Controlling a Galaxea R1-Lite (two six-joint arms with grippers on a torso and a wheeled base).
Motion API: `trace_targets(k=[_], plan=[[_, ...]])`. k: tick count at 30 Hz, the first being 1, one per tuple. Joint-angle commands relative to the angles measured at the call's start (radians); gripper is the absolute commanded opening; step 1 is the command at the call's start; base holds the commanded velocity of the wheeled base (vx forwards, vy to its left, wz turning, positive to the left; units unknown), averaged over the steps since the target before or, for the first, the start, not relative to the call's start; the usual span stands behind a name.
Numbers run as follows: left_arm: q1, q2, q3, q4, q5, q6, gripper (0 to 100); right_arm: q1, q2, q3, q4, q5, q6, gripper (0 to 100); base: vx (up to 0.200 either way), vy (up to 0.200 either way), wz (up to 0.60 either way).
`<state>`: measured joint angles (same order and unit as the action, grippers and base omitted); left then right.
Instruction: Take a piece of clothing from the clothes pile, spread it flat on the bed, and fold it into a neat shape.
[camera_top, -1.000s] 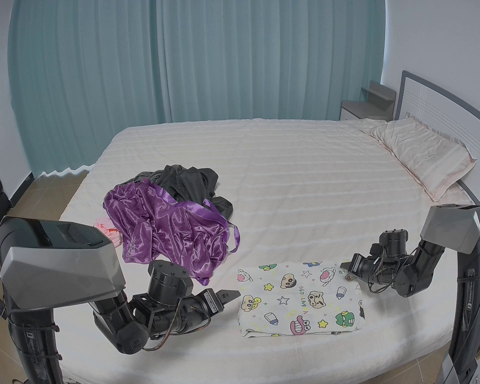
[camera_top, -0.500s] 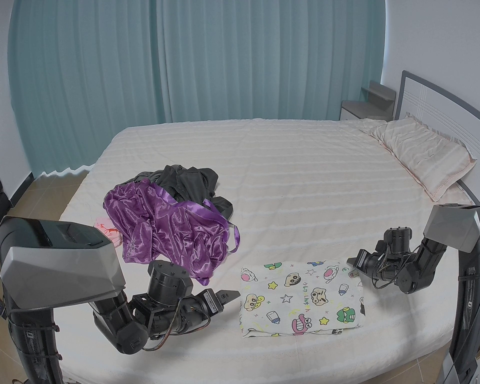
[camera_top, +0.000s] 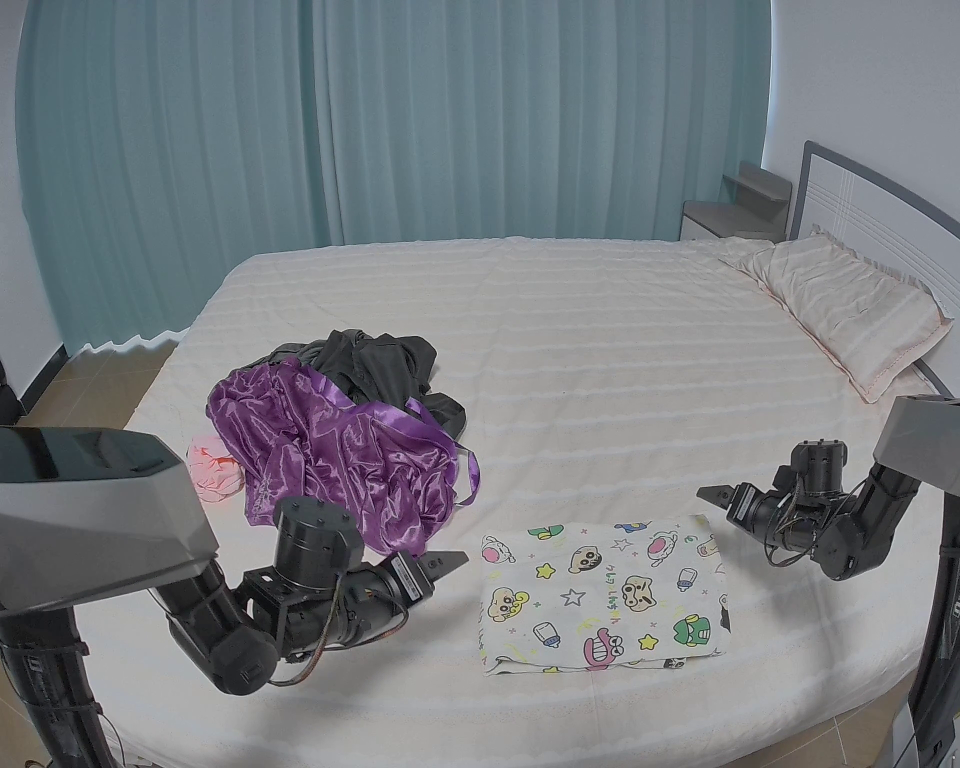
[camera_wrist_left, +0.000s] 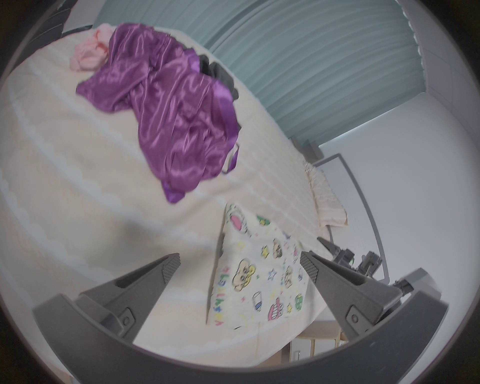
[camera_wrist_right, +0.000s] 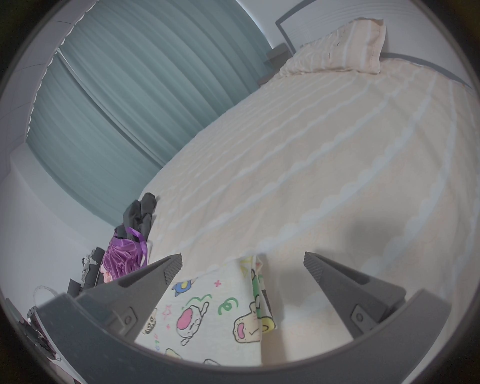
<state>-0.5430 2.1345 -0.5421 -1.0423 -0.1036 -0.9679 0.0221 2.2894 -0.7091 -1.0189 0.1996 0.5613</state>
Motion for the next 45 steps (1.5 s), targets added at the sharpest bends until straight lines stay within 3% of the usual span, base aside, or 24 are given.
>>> trace_targets(k=[1,5,15,18,24,31,33,36,39,43,45], plan=[[0.054,-0.171,-0.013,0.018,0.03,0.023,100,-0.037,-0.191,0.096,0.0,-0.015,-0.001,100,0.0,0.0,0.0],[0.118,-0.384,-0.015,0.127,0.157,0.161,100,-0.056,-0.441,0.234,0.0,-0.04,-0.004,100,0.0,0.0,0.0],[0.112,-0.829,0.05,0.308,0.464,0.236,100,-0.059,-1.027,0.513,0.071,-0.042,-0.017,100,0.0,0.0,0.0],[0.098,-0.953,0.114,0.312,0.499,0.273,100,-0.059,-1.179,0.574,0.123,-0.042,-0.018,100,0.0,0.0,0.0],[0.094,-1.216,0.223,0.326,0.581,0.379,100,-0.062,-1.507,0.599,0.382,-0.042,-0.023,100,0.0,0.0,0.0],[0.103,-1.502,0.251,0.559,0.656,0.48,100,-0.062,-1.917,0.565,0.807,-0.043,-0.178,100,0.0,0.0,0.0],[0.115,-1.539,0.255,0.584,0.659,0.511,100,-0.062,-1.964,0.55,0.87,-0.043,-0.199,100,0.0,0.0,0.0],[0.206,-1.653,0.257,0.637,0.659,0.566,100,-0.065,-2.07,0.488,1.05,-0.045,-0.215,100,0.0,0.0,0.0],[0.256,-1.71,0.26,0.659,0.659,0.609,100,-0.064,-2.127,0.464,1.132,-0.046,-0.228,100,0.0,0.0,0.0],[0.294,-1.805,0.286,0.706,0.659,0.686,100,-0.079,-2.2,0.491,1.177,-0.06,-0.296,100,0.0,0.0,0.0],[0.317,-1.843,0.3,0.719,0.659,0.721,100,-0.077,-2.2,0.496,1.174,-0.115,-0.322,100,0.0,0.0,0.0]])
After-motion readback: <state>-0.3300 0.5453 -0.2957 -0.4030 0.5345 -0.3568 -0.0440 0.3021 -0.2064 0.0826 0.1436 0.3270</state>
